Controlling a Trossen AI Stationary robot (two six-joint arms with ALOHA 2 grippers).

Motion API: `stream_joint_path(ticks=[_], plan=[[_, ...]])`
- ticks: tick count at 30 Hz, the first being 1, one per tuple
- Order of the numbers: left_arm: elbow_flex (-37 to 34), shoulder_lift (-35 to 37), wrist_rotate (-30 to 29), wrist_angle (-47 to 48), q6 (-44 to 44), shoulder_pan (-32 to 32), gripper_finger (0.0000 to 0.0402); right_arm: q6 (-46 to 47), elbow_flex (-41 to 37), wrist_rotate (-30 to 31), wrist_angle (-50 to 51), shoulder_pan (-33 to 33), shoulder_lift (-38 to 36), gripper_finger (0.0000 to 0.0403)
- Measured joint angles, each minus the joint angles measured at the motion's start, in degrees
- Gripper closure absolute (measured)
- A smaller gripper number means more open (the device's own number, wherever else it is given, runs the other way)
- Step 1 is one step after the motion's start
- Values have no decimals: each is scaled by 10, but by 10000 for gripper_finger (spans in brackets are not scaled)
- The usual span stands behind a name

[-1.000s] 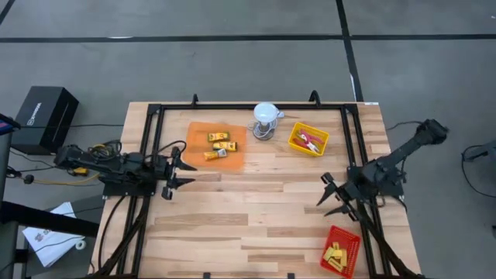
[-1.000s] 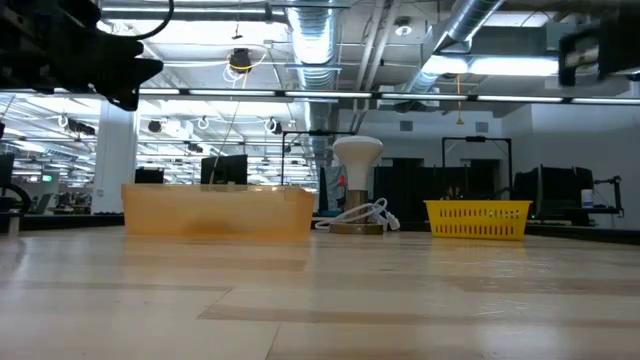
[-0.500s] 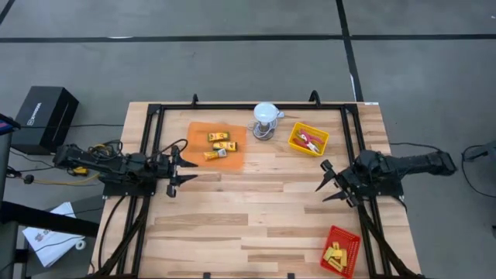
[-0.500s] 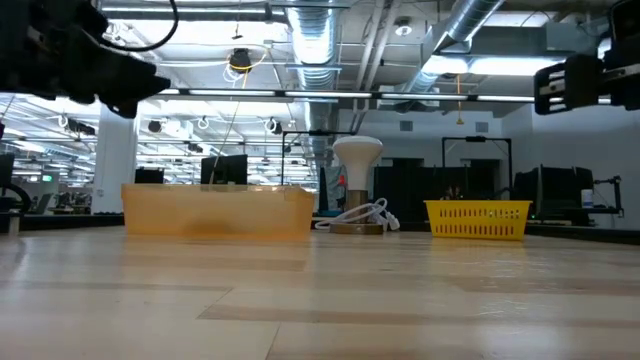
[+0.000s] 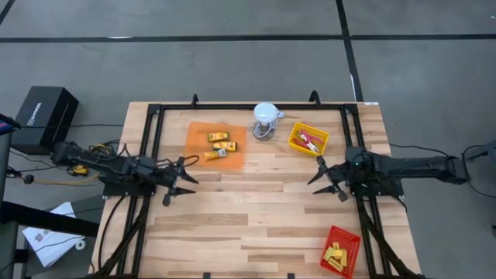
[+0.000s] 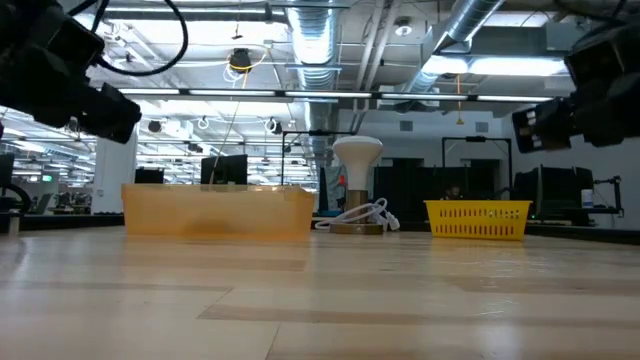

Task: Pick & Place School Supplies
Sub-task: Return to Home Position

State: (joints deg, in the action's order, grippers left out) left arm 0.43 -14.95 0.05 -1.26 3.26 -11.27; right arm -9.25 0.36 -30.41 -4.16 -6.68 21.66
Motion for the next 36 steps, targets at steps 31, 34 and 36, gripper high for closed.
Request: stream_joint_path(ticks=[31, 34, 36], plan=[[-1, -125, -3, -57, 3, 0, 238, 114, -1, 111, -46, -17, -16, 232], [-1, -125, -1, -57, 4, 0, 238, 131, 2, 214, 25, 7, -92, 231], [-1, -125, -1, -57, 5, 0, 238, 108, 18, 260, 74, 29, -133, 230]])
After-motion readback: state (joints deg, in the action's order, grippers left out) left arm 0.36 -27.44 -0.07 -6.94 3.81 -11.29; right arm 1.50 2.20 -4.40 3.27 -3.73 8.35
